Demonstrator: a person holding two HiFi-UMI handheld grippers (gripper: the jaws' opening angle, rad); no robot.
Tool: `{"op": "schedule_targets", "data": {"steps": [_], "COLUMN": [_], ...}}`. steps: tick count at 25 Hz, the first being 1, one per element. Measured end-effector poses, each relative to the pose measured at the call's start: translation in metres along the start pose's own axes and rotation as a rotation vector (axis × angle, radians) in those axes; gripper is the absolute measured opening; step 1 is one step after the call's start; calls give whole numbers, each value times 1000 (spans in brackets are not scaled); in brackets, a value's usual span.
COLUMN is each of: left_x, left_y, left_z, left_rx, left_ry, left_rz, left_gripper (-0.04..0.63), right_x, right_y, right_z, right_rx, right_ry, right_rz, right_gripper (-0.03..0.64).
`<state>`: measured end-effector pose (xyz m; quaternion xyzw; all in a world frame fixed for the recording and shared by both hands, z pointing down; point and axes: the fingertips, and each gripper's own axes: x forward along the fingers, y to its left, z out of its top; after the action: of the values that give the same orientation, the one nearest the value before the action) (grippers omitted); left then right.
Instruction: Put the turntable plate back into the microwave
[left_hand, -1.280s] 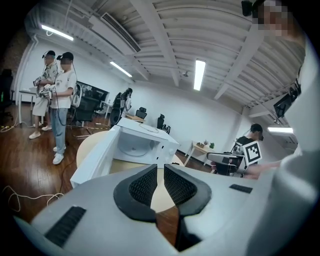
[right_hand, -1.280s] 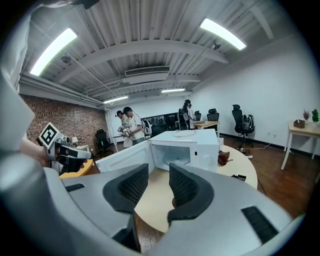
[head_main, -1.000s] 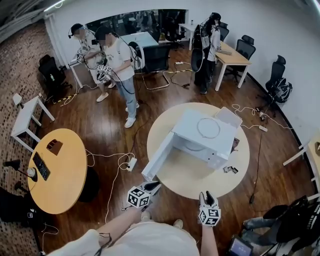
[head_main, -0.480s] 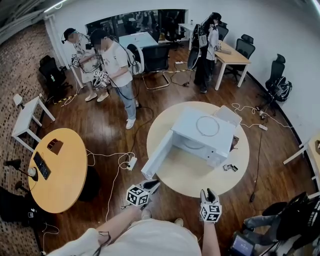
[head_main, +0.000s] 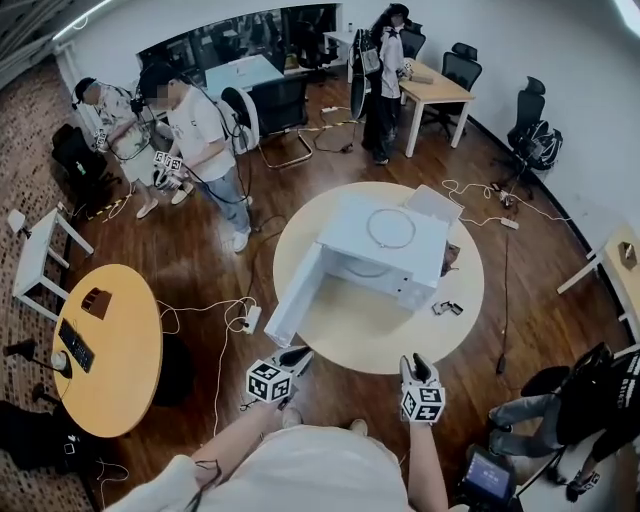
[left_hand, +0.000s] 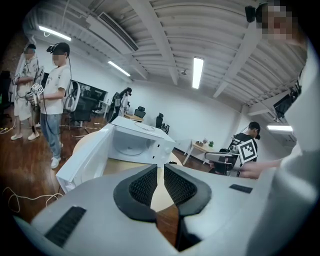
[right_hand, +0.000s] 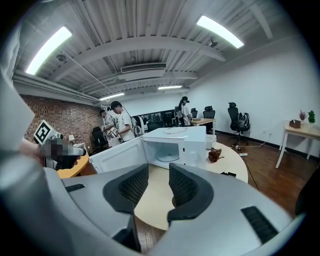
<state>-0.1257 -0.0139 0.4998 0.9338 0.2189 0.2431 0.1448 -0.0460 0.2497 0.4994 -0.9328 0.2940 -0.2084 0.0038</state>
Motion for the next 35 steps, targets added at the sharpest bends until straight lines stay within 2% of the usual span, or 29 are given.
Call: {"op": "schedule_targets", "data": {"steps": [8, 14, 21, 30, 35], "left_x": [15, 34, 62, 88, 90], "left_y": [-22, -42, -85, -135, -144], "left_z": [2, 14, 8, -14, -19], "left_rx": [36, 53, 59, 58, 41], "left_ry": [4, -8, 28, 68, 59], "left_rz": [-34, -60, -119, -148, -118], "left_gripper": [48, 48, 48, 48, 48], "right_x": [-14, -19, -47, -88, -87], "right_y": [-18, -34, -40, -83, -90], "right_z": [-8, 10, 11, -18, -35], "right_rx": [62, 47, 45, 98, 98], "right_ry": [-20, -54, -80, -46, 5], "right_rz": [-14, -10, 9, -21, 31], "right_gripper": [132, 132, 132, 132, 132]}}
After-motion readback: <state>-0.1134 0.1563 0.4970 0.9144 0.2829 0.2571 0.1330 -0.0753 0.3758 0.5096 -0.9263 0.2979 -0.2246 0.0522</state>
